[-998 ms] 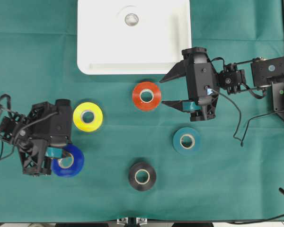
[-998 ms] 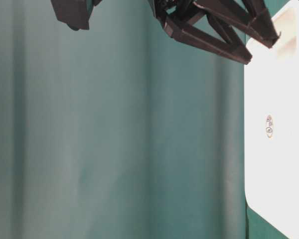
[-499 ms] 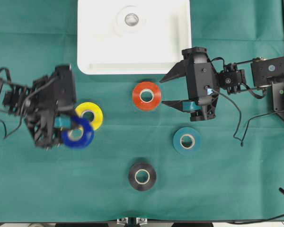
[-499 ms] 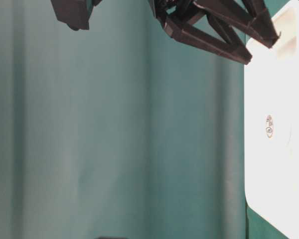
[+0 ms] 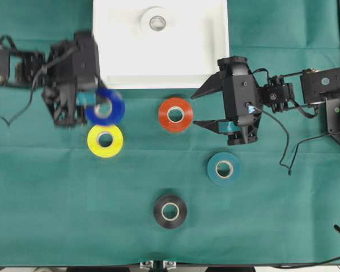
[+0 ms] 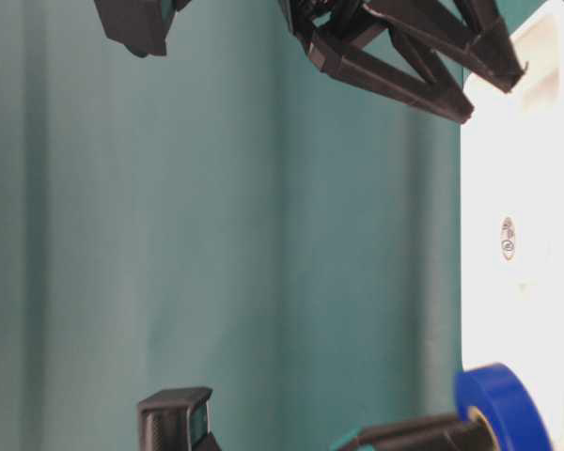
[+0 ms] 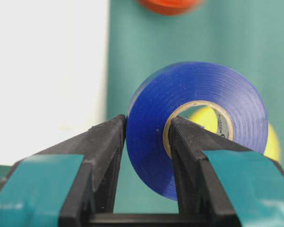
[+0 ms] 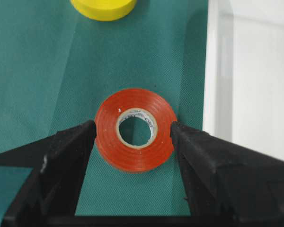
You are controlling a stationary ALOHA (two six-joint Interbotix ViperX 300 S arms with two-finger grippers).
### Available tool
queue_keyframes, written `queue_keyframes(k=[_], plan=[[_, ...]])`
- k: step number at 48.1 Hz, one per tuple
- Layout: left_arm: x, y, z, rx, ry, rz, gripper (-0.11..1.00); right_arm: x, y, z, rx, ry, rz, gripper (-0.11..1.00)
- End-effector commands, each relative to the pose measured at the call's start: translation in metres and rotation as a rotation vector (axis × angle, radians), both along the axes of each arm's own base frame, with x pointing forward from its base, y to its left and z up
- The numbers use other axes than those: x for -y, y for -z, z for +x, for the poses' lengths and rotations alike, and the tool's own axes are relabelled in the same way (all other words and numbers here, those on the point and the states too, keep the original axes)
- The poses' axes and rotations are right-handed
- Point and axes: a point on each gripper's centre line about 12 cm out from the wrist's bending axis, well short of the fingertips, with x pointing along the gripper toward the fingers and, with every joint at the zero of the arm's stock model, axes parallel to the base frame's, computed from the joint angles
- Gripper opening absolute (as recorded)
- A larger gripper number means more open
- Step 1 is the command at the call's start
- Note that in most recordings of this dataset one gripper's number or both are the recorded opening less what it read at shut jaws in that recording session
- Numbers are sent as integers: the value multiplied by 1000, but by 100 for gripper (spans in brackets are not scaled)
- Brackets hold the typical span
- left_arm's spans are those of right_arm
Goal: Put the tape alternately from left to right into the white case.
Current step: 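Grip the blue roll and carry it to the tray, then release the blue roll in the tray and retract the left gripper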
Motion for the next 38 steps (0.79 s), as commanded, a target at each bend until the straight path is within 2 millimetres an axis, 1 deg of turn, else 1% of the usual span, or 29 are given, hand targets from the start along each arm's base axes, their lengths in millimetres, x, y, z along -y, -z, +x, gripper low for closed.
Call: queue_keyframes(k=[1,6,14,31,38], plan=[[-20,-12,5,40,-35,31,-3,-1,-7,3,29,-5,1,71],[-37,-10,4,28,-48,62,-3,-1,-7,3,30,-5,1,71],[-56,-7,6,10,-49,110,-3,-1,-8,3,35,-5,2,71],[-93,11,30,-52,-13,196,-3,-2,-10,4,57,-10,6,71],[-115,14,31,-72,-9,240,-3,-2,-10,4,57,-10,6,71]])
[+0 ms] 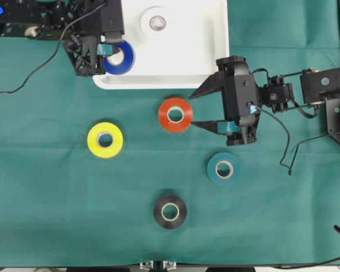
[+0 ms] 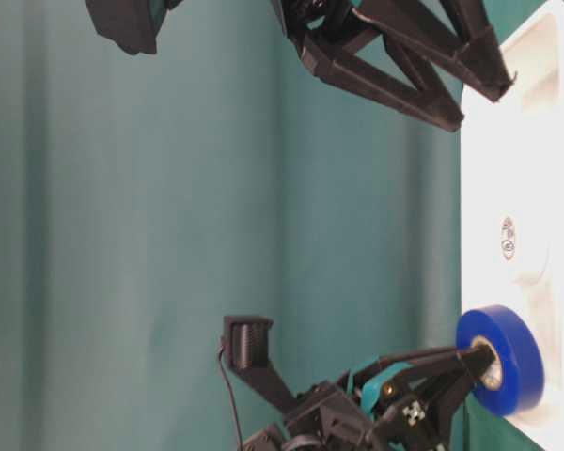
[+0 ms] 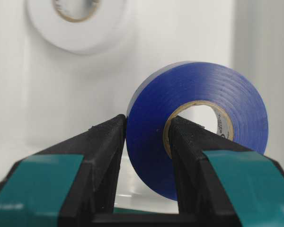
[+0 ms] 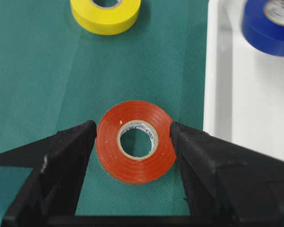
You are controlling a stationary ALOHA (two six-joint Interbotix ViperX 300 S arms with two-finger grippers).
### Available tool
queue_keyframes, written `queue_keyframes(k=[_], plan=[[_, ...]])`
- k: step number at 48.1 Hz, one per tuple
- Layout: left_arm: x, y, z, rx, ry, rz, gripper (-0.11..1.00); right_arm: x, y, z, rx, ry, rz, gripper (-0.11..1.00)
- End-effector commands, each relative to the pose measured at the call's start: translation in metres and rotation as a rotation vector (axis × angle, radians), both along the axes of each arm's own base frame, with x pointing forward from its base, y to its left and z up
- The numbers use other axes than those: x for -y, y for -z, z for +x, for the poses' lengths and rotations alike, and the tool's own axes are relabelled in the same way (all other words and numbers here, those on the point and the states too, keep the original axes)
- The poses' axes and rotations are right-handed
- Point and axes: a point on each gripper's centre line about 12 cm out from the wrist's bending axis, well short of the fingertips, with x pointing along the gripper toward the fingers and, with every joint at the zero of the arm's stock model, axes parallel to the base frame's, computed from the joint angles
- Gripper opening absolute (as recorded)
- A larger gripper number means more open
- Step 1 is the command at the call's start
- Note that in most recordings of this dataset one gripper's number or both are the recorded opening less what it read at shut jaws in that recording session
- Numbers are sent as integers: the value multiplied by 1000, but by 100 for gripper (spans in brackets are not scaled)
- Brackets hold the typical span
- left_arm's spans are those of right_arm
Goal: Put the tape alternately from left to right into the white case.
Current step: 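Release the blue roll in the tray and retract the left gripper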
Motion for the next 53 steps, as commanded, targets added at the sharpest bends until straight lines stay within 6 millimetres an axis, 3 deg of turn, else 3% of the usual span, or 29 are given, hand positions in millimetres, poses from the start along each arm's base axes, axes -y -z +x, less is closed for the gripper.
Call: queue_keyframes(k=[1,11,19,30,42,48,53], plan=[[-18,-13,5,38,-15,38,-3,-1,-7,2,27,-6,1,71],[-49,-17,2,41,-65,67,-3,-2,-7,3,30,-7,2,71],[-66,-9,4,25,-95,64,-3,-2,-5,3,26,-7,2,71],[-76,3,5,-1,-115,52,-3,-2,-3,4,19,-7,2,71],[-80,-2,8,13,-117,61,-2,-1,-4,4,31,-8,2,71],[-80,-3,8,20,-117,64,13,0,-4,4,31,-5,2,71],[-79,-3,7,20,-117,64,41,0,-4,4,31,-4,2,71]])
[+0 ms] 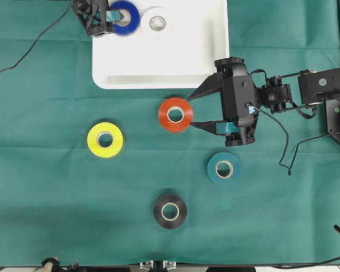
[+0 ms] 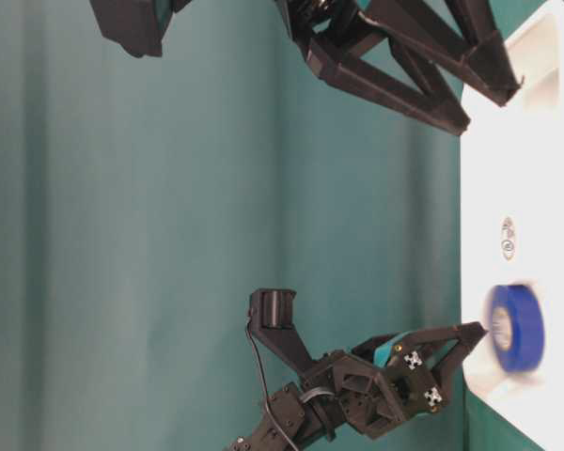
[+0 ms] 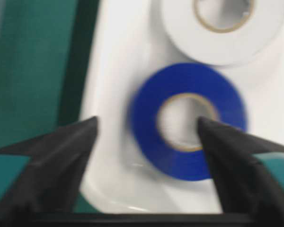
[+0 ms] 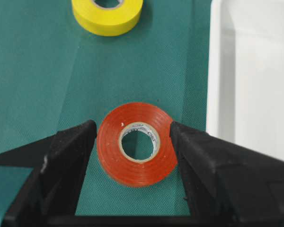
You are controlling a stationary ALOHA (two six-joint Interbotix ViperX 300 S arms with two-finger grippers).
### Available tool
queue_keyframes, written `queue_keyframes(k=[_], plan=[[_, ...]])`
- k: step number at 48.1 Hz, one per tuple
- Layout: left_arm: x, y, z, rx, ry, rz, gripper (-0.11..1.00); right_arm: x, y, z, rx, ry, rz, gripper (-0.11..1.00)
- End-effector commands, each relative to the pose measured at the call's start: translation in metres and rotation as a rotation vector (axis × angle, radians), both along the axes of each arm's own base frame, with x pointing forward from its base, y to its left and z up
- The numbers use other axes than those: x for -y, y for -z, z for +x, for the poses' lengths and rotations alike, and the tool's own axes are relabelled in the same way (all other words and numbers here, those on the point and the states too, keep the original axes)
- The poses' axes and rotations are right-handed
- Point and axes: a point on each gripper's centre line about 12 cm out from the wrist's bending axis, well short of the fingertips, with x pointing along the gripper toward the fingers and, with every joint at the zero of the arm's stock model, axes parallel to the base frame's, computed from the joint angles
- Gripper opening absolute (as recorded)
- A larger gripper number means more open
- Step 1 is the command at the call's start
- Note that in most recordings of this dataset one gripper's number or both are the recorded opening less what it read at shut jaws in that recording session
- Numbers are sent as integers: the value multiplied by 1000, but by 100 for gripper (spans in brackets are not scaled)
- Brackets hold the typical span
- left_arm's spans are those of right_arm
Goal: Put the tape alternately from left to right into the white case.
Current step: 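Release the blue roll in the tray and retract the left gripper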
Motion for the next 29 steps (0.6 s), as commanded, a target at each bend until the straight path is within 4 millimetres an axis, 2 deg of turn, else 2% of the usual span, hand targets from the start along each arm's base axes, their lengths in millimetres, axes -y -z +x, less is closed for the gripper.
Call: queue_keyframes(k=[1,6,10,29], plan=[[-3,-16,3,41,-2,27,47,1,-7,2,29,-1,0,71],[-2,-17,1,43,-2,27,79,1,-7,2,27,-1,0,71],[-1,-19,0,45,-2,29,94,1,-7,2,29,-1,0,71],[0,-23,-3,53,-6,30,95,1,-6,2,26,-1,0,71]])
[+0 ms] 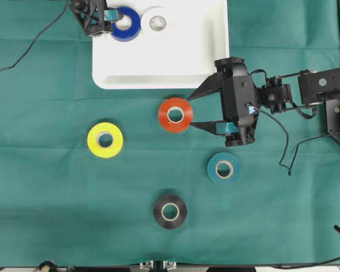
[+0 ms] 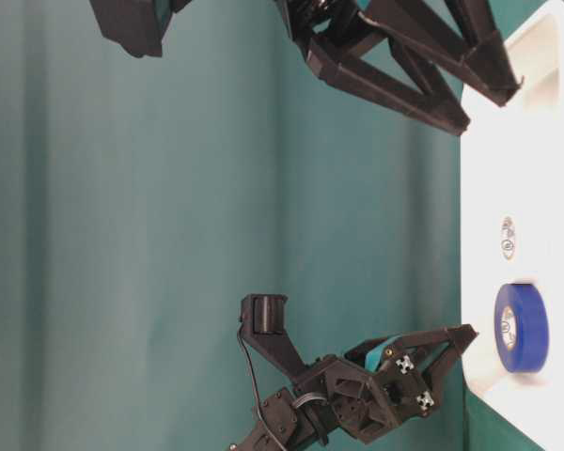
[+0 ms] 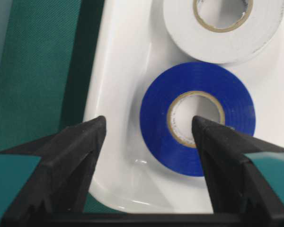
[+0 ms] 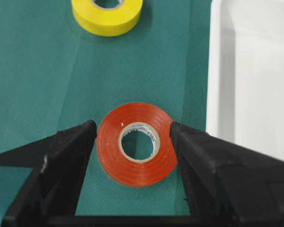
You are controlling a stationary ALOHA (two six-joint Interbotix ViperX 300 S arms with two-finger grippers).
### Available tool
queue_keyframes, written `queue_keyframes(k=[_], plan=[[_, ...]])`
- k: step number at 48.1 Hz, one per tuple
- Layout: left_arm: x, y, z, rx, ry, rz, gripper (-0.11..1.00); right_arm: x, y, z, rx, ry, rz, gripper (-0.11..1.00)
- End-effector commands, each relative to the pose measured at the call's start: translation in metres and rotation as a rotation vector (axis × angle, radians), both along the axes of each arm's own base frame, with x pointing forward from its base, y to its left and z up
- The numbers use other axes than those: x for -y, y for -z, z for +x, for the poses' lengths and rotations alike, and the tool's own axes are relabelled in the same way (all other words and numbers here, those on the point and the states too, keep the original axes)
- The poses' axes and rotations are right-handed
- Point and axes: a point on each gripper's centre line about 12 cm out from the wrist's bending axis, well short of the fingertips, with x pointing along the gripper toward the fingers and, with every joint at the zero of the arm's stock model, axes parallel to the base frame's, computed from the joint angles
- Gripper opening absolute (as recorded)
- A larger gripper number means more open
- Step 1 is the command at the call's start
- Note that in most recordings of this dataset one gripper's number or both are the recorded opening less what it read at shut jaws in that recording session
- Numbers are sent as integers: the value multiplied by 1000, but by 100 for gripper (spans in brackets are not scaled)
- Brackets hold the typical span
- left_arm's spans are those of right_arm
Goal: Put the tape alternately from left to right into the white case.
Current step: 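Release the blue roll in the tray and retract the left gripper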
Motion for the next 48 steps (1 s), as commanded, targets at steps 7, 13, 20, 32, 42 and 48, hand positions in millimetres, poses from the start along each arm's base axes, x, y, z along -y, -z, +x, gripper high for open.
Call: queue_keyframes(k=[7,13,20,32,42,48], plan=[[4,-23,-3,49,3,29,95,1,-5,2,21,0,-1,71],[17,-31,-7,64,23,33,94,1,-5,2,21,0,-1,71],[37,-37,-15,77,61,38,94,1,-5,2,21,1,0,71],[75,-50,-26,111,142,49,94,1,-6,2,23,0,-1,71],[106,-52,-25,122,232,48,94,1,-6,2,23,0,-1,71],[127,-50,-24,118,292,41,94,1,-6,2,23,0,-1,71]])
